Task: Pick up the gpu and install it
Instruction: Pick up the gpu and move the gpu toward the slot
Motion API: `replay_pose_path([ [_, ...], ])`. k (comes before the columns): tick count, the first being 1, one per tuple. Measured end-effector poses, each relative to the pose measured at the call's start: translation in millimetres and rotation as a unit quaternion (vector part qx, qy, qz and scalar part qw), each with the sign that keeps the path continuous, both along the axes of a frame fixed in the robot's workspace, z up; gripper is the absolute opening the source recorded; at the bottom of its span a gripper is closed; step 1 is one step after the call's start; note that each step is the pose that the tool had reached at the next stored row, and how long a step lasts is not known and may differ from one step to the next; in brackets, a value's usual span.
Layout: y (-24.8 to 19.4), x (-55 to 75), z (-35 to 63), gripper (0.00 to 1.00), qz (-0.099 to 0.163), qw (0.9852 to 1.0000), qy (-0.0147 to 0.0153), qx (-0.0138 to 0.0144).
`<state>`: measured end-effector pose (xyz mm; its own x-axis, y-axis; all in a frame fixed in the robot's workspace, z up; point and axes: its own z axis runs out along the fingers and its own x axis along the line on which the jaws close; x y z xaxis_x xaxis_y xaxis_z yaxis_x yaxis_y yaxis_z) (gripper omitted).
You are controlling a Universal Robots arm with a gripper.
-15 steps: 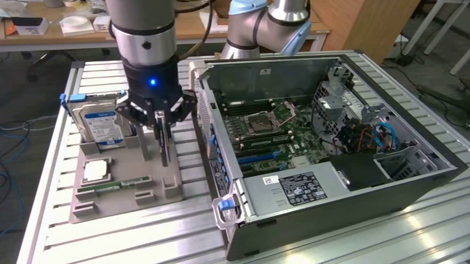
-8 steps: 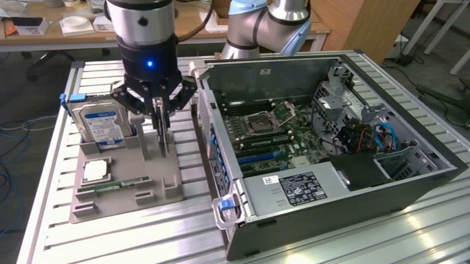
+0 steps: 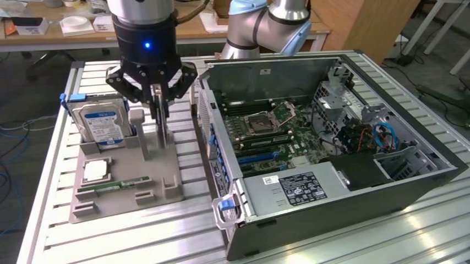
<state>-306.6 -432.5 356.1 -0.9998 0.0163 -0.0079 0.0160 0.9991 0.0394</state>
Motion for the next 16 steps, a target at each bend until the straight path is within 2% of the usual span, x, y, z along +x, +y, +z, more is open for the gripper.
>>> replay_pose_path([
  [16,0.0,0.0,47.9,0.27,0.000,1.0000,0.0000,0.0000],
])
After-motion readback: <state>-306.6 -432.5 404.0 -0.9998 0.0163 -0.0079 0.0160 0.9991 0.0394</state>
